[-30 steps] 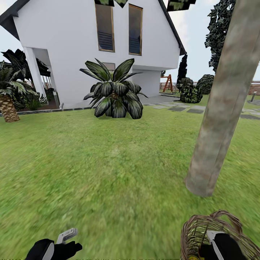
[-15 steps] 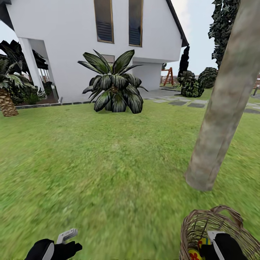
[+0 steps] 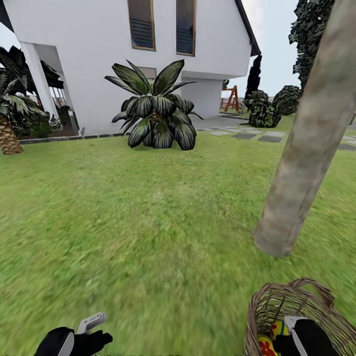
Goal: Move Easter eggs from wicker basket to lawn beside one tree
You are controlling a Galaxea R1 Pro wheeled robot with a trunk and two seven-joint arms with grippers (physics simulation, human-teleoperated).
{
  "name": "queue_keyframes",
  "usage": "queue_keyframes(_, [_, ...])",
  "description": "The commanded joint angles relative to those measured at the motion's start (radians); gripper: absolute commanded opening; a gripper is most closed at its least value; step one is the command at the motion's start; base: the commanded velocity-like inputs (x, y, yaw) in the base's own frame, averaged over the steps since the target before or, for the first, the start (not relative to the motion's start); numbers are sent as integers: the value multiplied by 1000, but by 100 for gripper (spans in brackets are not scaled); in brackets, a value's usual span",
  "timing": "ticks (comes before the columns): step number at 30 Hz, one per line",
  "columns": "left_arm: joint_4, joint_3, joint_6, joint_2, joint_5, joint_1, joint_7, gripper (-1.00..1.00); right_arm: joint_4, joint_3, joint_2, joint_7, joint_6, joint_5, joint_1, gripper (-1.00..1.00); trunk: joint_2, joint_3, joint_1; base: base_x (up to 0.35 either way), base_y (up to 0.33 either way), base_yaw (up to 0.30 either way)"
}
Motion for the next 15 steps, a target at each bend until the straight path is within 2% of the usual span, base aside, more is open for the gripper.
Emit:
queue_keyframes(1, [-1,3,5,0,-4,0,-6,100,-1,0,0,1,4,1,-1,100,-1,-5,0,0,0,0])
queue_keyframes(13, [-1,3,5,0,-4,0,-6,100,-4,0,-5,1,3,0,-1,100,-4,-51,6,0,0,0])
queue_keyframes(15, [-1,3,4,-1,-4,0,-6,100,-4,0,-5,1,3,0,-1,100,-4,-51,6,0,0,0])
